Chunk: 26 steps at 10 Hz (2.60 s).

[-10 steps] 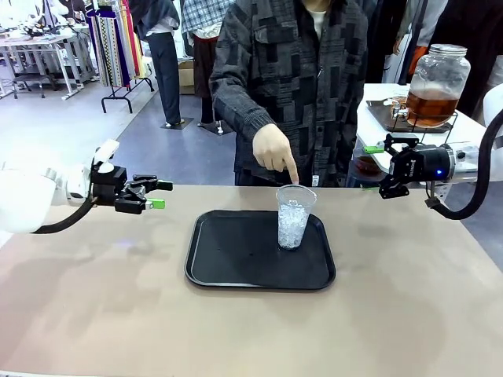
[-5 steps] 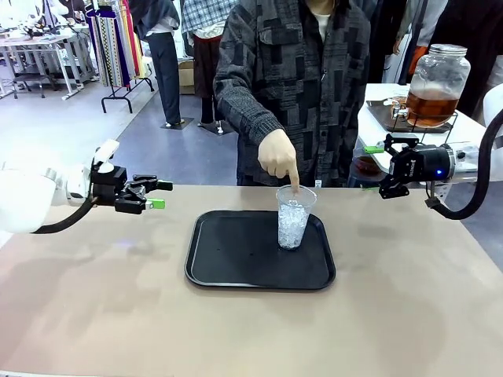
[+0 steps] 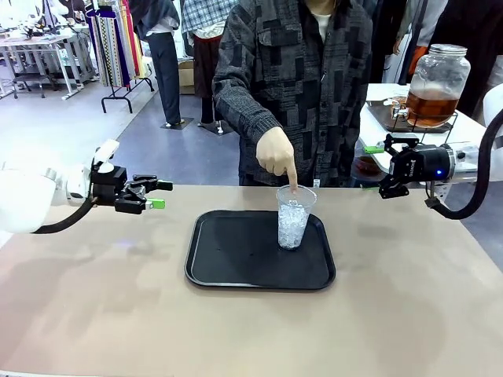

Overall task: Pour the drink into the iced cup.
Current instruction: Pick up the iced cup indicated by the human and present it to them.

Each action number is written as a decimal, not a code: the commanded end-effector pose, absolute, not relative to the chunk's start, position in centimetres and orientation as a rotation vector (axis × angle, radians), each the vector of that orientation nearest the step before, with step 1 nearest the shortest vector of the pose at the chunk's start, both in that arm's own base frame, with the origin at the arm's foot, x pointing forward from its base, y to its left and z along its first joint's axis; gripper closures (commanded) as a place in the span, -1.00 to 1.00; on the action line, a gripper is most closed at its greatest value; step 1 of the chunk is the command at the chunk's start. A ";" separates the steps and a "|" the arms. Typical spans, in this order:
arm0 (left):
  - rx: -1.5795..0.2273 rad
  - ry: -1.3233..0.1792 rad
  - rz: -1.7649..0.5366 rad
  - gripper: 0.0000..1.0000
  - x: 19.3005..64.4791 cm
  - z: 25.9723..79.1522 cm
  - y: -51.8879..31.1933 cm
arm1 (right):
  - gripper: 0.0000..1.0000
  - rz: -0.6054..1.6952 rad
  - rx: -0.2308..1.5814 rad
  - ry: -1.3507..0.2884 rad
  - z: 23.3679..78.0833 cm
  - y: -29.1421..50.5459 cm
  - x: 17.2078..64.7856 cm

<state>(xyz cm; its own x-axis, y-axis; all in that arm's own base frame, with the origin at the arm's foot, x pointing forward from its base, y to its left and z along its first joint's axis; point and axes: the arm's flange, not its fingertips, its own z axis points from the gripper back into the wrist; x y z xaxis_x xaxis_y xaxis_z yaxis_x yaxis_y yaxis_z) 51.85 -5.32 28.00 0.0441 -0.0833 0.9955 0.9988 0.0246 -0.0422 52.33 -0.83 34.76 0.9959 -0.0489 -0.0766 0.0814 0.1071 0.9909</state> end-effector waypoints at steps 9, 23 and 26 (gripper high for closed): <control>-1.148 -1.128 -1.201 -1.00 51.8 28.2 -5.4 | -1.00 0.493 1.398 -0.590 34.0 -0.7 51.4; -1.148 -1.128 -1.201 -1.00 51.8 28.2 -5.4 | -1.00 1.128 1.112 -1.181 28.4 3.8 51.6; -1.148 -1.128 -1.201 -1.00 51.8 28.2 -5.4 | -1.00 1.127 1.144 -1.147 28.2 3.4 51.4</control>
<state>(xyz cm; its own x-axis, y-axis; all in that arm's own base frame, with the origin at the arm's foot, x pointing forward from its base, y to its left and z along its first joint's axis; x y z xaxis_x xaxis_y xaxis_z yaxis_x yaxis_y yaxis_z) 51.87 -5.33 28.01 0.0438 -0.0834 0.9956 0.9988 0.0244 -0.0419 51.40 3.37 27.80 0.0871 0.0596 0.9944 -0.9934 0.0803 0.0822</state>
